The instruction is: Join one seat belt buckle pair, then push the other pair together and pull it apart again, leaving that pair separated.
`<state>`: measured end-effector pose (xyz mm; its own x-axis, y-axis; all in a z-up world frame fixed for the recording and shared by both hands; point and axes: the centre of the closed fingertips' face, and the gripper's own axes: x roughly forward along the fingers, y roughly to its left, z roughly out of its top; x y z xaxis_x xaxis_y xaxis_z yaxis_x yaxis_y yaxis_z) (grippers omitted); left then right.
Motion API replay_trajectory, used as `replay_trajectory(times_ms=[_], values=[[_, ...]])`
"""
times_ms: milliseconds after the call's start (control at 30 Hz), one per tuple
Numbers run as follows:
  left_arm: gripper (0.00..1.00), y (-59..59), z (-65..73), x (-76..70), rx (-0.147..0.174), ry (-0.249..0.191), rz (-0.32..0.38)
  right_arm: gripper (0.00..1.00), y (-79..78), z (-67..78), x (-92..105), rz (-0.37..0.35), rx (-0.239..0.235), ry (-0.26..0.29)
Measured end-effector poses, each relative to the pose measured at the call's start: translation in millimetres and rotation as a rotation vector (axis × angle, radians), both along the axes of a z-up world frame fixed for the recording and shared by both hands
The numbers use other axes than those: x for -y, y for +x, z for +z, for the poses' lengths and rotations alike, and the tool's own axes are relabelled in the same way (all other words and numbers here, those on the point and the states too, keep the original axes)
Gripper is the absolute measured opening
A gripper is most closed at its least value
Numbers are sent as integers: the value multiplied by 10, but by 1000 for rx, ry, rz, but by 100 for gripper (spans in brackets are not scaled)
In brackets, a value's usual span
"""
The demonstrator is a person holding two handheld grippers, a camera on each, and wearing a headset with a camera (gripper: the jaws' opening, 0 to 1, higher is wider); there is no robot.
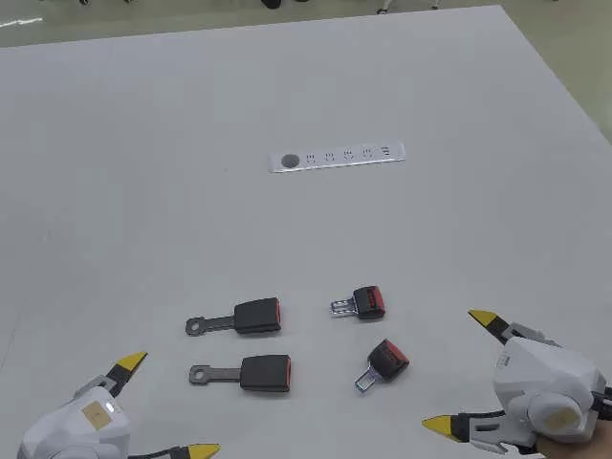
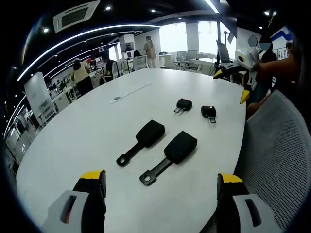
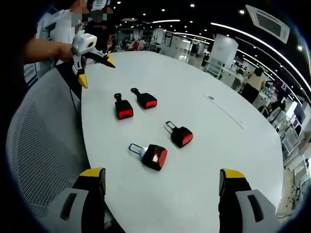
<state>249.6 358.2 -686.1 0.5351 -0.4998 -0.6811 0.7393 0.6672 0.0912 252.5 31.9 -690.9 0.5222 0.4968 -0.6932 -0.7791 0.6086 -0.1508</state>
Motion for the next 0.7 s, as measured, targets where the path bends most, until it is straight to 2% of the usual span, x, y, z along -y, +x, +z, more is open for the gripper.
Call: replay_trajectory(times_ms=[267, 700], values=[[96, -52, 3, 2, 3, 1, 4, 99, -20, 1, -30, 4, 3, 3], [97, -129, -3, -84, 7, 5, 26, 99, -6, 13, -66, 6, 13, 3]])
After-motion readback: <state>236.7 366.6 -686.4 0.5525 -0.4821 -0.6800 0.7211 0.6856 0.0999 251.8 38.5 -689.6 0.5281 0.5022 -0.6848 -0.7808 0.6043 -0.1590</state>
